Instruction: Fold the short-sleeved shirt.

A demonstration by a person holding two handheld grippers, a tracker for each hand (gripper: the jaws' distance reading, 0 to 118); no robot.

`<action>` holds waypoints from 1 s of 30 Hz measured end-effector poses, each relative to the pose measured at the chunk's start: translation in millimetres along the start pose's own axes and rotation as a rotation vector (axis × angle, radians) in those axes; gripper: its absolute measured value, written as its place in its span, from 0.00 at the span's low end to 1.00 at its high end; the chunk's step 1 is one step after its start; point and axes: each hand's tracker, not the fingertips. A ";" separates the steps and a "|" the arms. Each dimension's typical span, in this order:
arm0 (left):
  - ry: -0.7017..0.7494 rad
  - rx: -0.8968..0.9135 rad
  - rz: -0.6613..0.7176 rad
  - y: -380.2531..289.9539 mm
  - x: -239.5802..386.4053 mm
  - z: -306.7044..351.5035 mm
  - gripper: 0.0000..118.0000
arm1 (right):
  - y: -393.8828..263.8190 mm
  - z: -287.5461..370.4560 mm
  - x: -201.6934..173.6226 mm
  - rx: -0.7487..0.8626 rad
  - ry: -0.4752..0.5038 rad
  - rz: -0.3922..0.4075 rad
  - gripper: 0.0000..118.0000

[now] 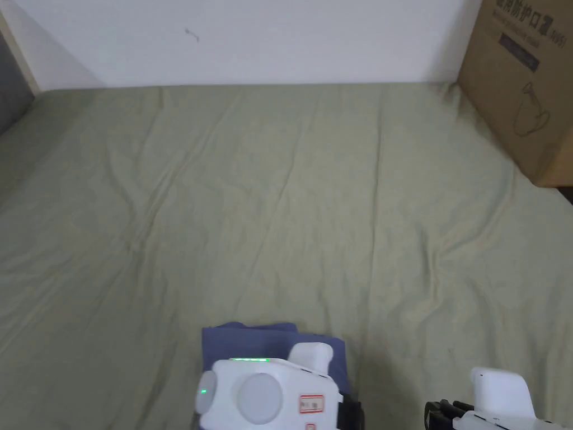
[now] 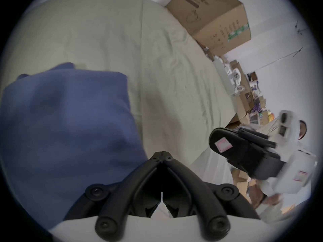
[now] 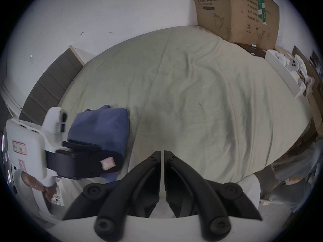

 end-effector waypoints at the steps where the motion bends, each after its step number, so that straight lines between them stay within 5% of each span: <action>1: -0.023 0.036 0.032 -2.3 -8.3 17.9 0.00 | 3.2 0.0 -5.6 0.003 0.006 0.019 0.04; 7: -0.090 0.276 0.255 -26.7 -91.4 130.7 0.00 | 23.3 -12.1 -61.0 0.007 0.087 0.170 0.04; 13: -0.040 0.335 0.283 -60.8 -164.4 181.7 0.04 | 37.8 -45.6 -124.7 -0.012 0.144 0.279 0.04; 17: -0.085 0.341 0.361 -68.0 -188.3 175.8 0.47 | 31.0 -79.9 -144.3 -0.061 0.121 0.321 0.04; 23: -0.153 0.255 0.372 -40.6 -209.0 123.4 0.86 | 19.7 -109.5 -139.9 -0.117 0.081 0.303 0.04; 30: -0.291 0.172 0.344 3.5 -212.9 71.5 0.91 | 22.2 -109.5 -138.4 -0.124 0.078 0.285 0.04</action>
